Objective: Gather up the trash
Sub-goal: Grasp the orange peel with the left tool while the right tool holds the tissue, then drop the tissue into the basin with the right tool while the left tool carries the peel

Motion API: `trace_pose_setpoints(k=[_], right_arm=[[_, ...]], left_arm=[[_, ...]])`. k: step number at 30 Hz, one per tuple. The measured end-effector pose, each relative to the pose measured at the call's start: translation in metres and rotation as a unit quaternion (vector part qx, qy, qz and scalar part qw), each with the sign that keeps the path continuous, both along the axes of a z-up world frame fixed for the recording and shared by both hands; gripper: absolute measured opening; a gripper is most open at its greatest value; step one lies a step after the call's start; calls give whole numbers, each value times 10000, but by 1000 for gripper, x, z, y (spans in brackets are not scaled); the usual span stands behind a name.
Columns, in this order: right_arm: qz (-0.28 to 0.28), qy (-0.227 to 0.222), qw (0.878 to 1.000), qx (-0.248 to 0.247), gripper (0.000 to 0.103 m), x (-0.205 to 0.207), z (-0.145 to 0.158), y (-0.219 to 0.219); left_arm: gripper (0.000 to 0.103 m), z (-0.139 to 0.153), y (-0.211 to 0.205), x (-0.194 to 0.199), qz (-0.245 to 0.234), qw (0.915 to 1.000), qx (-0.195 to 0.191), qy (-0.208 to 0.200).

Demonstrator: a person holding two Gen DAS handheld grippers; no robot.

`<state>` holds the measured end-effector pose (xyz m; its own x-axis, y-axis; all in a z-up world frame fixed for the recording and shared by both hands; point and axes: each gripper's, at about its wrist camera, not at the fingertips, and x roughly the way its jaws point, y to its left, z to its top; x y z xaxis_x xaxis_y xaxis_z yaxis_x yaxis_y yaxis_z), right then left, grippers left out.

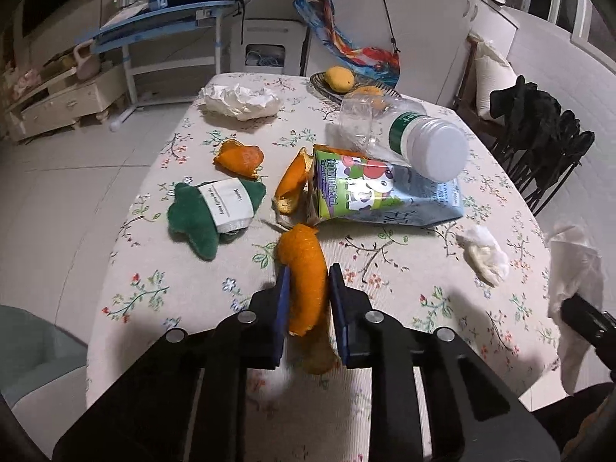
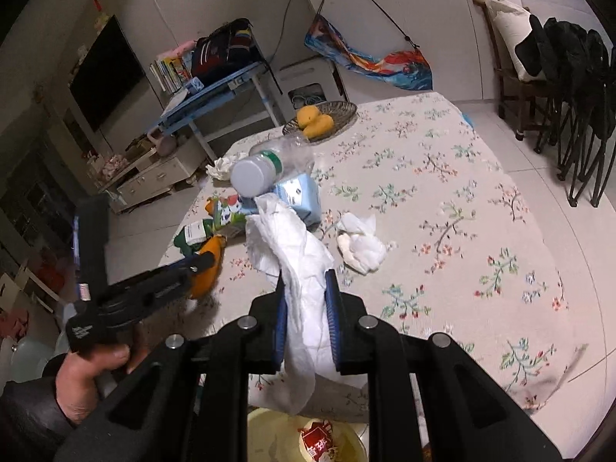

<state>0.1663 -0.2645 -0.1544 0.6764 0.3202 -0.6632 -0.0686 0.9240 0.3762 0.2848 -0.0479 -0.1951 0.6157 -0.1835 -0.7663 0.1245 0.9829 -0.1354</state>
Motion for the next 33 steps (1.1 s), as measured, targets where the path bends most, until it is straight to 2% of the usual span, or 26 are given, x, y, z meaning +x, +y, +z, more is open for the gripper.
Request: trace_pose_setpoints(k=[9,17,22,27,33], right_arm=[[88,3,10000,40,21,-13,-2,5],[225,-24,9997,-5,22,-22,-3,17],[248,-2,9997,-16,22,-26,-5,20],[251,1,9997,-16,22,-29,-6,21],[278,-31,9996,-6,22,-40,-4,25]], left_arm=[[18,9,19,-31,0,9997,-228,-72],[18,13,23,-52,39,9997,-128,-181],[19,-2,22,-51,11,9999,-39,151],[31,-12,26,-50,94,9991,-119,395],[20,-9,23,-59,28,9997,78,234]])
